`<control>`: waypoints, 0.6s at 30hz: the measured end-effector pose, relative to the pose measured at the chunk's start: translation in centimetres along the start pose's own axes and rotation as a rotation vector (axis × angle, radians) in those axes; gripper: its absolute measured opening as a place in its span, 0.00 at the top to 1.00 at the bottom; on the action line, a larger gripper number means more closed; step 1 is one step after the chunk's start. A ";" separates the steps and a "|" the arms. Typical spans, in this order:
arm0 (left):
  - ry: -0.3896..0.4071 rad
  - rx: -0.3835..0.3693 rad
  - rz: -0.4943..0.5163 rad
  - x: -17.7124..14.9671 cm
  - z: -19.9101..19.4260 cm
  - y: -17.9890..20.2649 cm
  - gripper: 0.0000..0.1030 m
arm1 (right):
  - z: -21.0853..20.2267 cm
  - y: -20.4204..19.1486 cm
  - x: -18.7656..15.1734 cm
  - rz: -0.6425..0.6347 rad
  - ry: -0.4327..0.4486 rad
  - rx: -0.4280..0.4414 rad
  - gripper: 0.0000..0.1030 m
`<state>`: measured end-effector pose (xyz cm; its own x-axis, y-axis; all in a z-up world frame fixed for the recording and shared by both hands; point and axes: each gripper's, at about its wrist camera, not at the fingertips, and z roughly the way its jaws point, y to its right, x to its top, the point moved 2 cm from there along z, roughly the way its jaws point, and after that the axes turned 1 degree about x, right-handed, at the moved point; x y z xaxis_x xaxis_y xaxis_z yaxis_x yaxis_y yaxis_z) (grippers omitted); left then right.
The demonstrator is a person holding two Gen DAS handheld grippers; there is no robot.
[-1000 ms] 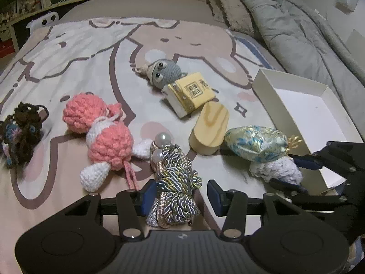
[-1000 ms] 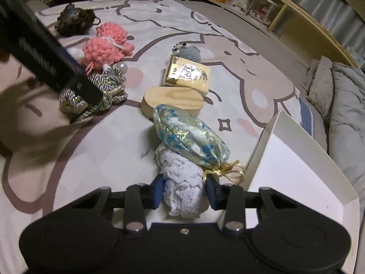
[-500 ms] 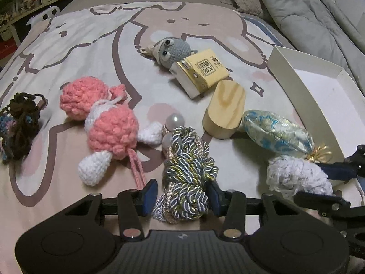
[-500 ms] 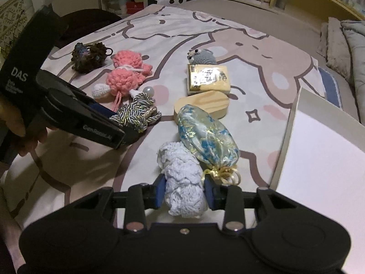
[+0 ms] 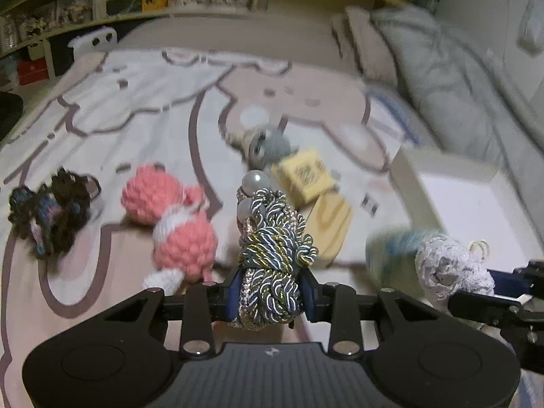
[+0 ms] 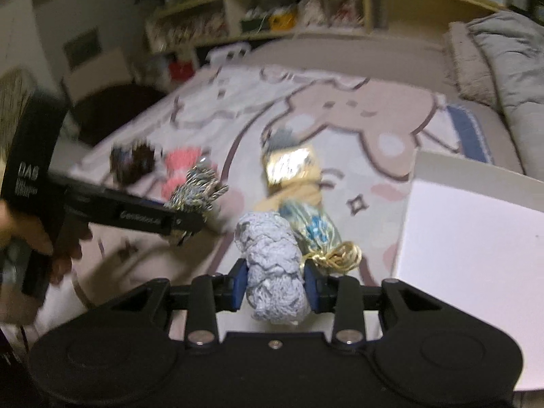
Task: Organize objects
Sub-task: 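Grasp the braided grey-gold rope with the left tool while the right tool grasps the white lace bundle, then lift the rope with the left tool while the right tool lifts the lace bundle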
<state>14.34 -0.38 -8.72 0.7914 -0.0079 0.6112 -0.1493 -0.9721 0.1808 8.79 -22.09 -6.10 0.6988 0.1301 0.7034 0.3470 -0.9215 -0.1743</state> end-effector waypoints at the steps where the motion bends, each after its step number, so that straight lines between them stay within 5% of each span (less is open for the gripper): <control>1: 0.017 -0.007 -0.007 0.3 -0.5 0.2 0.65 | -0.4 0.3 0.2 0.014 0.020 -0.009 0.66; 9: 0.126 -0.071 -0.010 1.7 -3.4 2.2 0.65 | -2.6 2.8 1.4 0.108 0.116 -0.040 0.66; 18: 0.115 -0.080 -0.007 0.8 -4.1 2.6 0.64 | 0.2 -0.2 -0.6 0.006 -0.025 0.056 0.64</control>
<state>12.15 -1.94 -4.67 0.7201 0.0304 0.6932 -0.1942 -0.9502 0.2435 8.42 -21.90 -6.64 0.7161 0.1341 0.6850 0.3767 -0.9004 -0.2175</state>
